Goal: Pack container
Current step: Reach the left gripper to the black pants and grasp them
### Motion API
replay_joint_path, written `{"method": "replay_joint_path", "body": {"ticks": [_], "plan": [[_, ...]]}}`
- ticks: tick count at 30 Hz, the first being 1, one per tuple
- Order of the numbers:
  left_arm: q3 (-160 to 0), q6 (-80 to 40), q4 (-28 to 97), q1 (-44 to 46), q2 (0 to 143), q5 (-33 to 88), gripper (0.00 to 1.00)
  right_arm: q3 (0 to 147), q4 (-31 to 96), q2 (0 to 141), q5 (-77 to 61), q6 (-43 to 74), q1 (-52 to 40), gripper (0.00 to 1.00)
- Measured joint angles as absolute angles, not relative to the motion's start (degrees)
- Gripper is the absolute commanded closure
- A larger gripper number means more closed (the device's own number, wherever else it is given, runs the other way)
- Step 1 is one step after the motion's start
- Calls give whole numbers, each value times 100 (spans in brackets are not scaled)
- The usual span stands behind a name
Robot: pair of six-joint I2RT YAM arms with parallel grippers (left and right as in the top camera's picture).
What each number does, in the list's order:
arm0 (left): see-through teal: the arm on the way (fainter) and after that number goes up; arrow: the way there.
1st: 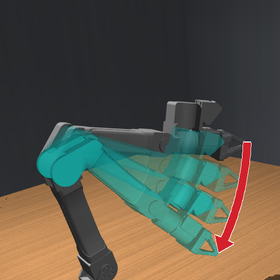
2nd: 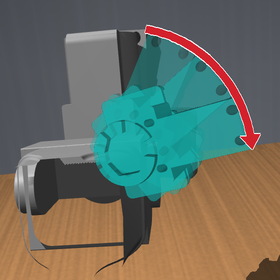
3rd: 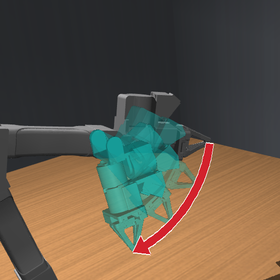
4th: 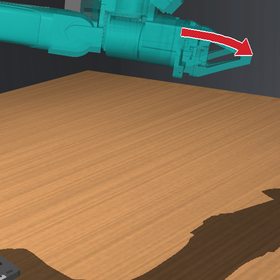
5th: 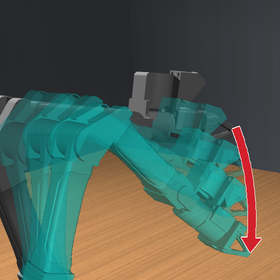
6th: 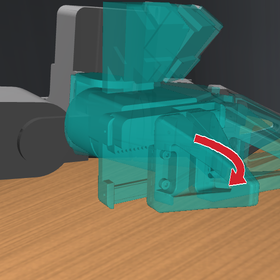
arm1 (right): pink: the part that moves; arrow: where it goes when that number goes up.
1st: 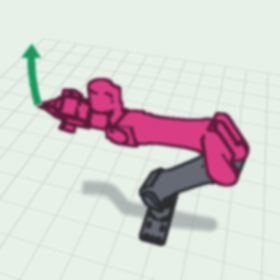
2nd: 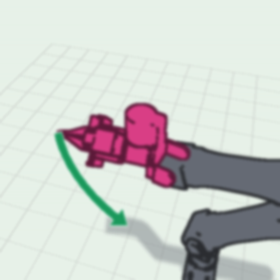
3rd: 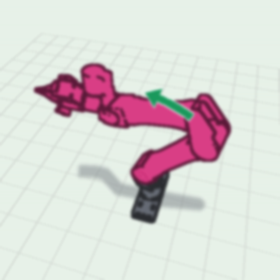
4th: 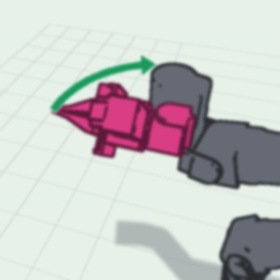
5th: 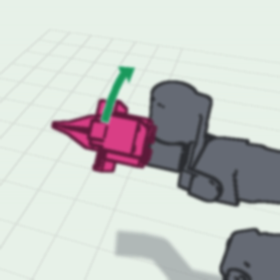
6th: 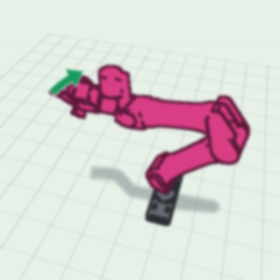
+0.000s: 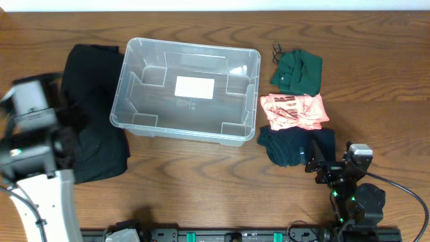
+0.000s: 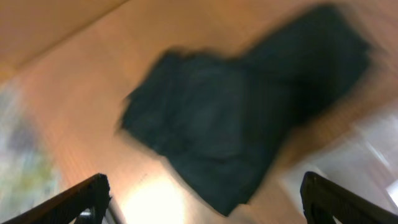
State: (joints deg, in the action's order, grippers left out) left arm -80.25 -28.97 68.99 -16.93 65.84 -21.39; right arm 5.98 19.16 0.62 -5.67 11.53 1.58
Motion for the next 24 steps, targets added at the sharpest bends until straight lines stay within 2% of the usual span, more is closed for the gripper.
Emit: {"method": "replay_joint_path", "body": {"ticks": [5,10,16,24], "plan": [[-7959,-3780,7216,-3269,6567,-1496,2,598,1916,62,-565,1153,158,1],[-7295,-3865,6993,-4477,6532,-613,2,598,1914,62,-561,1153,158,1],[-5743,-3505,5601,-5557,6549,668,2,598,1920,62,-558,1153,158,1],[-4091,-2823,4049,-6399,6589,1881,2,598,1916,62,-556,1153,158,1]]}}
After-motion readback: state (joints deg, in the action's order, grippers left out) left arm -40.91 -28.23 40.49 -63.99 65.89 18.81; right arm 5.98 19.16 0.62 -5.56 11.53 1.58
